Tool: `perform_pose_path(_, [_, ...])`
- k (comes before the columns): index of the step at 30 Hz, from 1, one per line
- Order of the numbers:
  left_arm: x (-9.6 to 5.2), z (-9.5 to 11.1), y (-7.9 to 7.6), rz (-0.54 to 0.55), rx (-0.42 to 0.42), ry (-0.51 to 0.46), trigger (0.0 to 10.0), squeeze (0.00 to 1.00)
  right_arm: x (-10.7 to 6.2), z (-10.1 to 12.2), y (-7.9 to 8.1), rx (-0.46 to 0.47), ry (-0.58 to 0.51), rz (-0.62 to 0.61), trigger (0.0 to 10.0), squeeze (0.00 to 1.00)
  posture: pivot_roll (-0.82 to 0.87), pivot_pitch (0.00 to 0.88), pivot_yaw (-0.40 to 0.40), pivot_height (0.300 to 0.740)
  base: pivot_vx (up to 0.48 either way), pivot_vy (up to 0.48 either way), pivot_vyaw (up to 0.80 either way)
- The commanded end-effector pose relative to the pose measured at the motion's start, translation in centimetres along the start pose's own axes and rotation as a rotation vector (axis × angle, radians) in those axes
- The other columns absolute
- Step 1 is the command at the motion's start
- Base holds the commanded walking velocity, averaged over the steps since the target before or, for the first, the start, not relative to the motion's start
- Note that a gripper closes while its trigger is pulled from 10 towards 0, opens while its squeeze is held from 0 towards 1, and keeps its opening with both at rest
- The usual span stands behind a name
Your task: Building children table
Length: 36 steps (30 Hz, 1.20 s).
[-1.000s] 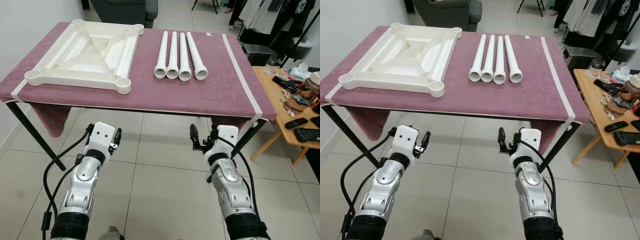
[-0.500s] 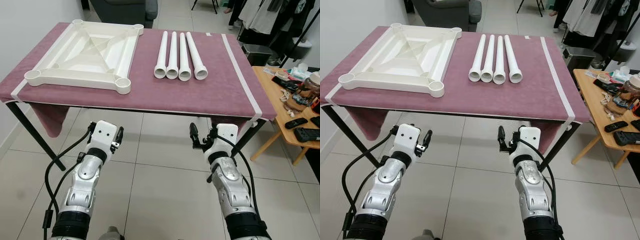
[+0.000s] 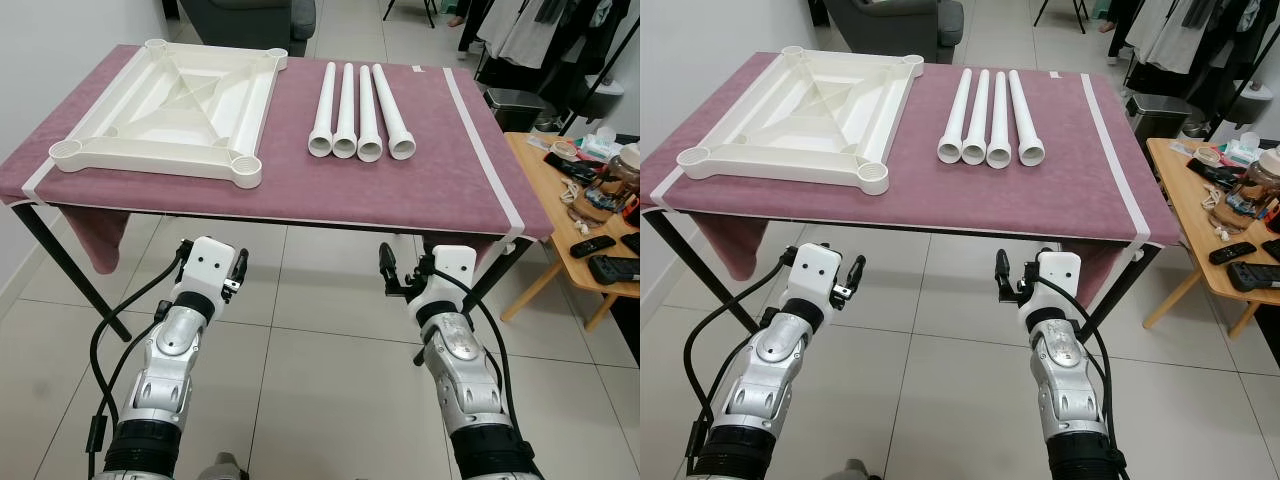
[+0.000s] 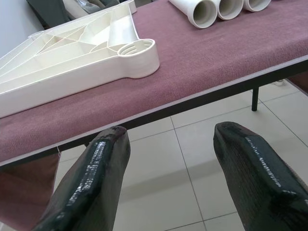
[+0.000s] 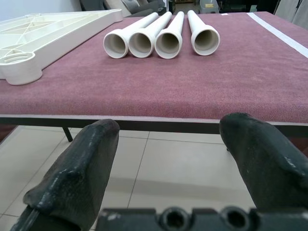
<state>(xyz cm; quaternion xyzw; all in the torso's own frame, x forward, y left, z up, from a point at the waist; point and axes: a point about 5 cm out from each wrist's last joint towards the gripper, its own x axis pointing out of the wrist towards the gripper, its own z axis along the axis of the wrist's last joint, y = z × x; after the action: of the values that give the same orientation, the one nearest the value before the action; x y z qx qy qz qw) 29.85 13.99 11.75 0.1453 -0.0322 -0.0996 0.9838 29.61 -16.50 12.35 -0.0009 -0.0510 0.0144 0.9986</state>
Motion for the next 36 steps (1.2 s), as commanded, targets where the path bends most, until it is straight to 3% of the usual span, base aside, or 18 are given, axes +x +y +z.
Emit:
perform_pose_path(1, [0.0,0.3,0.4,0.086,-0.001,-0.011,10.0,0.00,0.1,0.4,0.1,-0.011,-0.006,0.006,10.0,0.00,0.04,0.009,0.015,0.740,0.262,0.000,0.00])
perform_pose_path(7, [0.0,0.7,0.5,0.091,0.000,-0.034,10.0,0.00,0.4,1.2,0.1,-0.061,-0.031,-0.011,10.0,0.00,0.04,0.013,0.014,0.740,0.441,0.000,0.00])
perform_pose_path(19, [0.1,1.3,0.5,0.096,0.009,-0.051,10.0,0.00,0.5,1.5,0.3,-0.045,-0.050,-0.001,10.0,0.00,0.04,0.015,0.013,0.740,0.422,0.000,0.00])
perform_pose_path(36, [0.3,2.9,0.6,0.098,0.043,-0.108,10.0,0.00,0.7,3.1,1.9,-0.077,-0.112,0.101,10.0,0.00,0.05,0.017,0.012,0.740,0.339,0.000,0.00])
